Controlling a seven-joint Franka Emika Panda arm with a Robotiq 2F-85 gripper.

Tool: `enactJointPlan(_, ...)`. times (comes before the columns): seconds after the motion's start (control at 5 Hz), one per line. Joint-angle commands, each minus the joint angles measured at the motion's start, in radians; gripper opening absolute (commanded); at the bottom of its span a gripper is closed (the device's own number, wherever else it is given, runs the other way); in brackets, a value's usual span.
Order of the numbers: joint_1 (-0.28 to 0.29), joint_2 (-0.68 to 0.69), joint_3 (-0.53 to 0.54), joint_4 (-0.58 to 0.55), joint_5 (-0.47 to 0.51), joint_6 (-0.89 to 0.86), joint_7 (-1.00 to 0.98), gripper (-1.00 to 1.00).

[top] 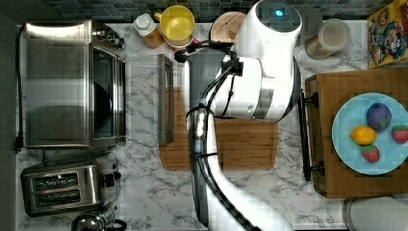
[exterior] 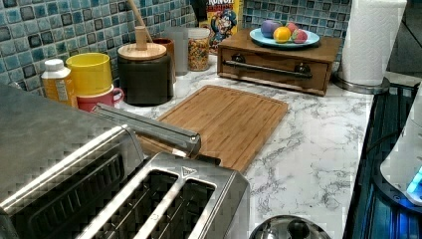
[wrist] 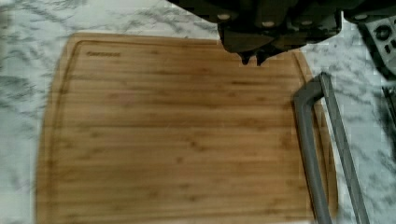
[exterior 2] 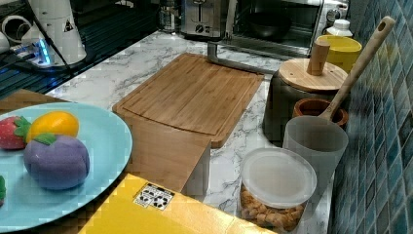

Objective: Close the oven.

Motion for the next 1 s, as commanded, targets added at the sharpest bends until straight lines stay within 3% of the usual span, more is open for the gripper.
enactJointPlan(0.2,-0.050,0.081,0.028,-0.060,0.194,-0.008,-0.170,-1.00)
enactJointPlan(0.6,-0.119,0.217,0.080,-0.041,0.303,0.068,-0.266,-1.00)
enactJointPlan(1.0,-0.153,0.207,0.080,-0.127,0.469,0.098,-0.407,-1.00)
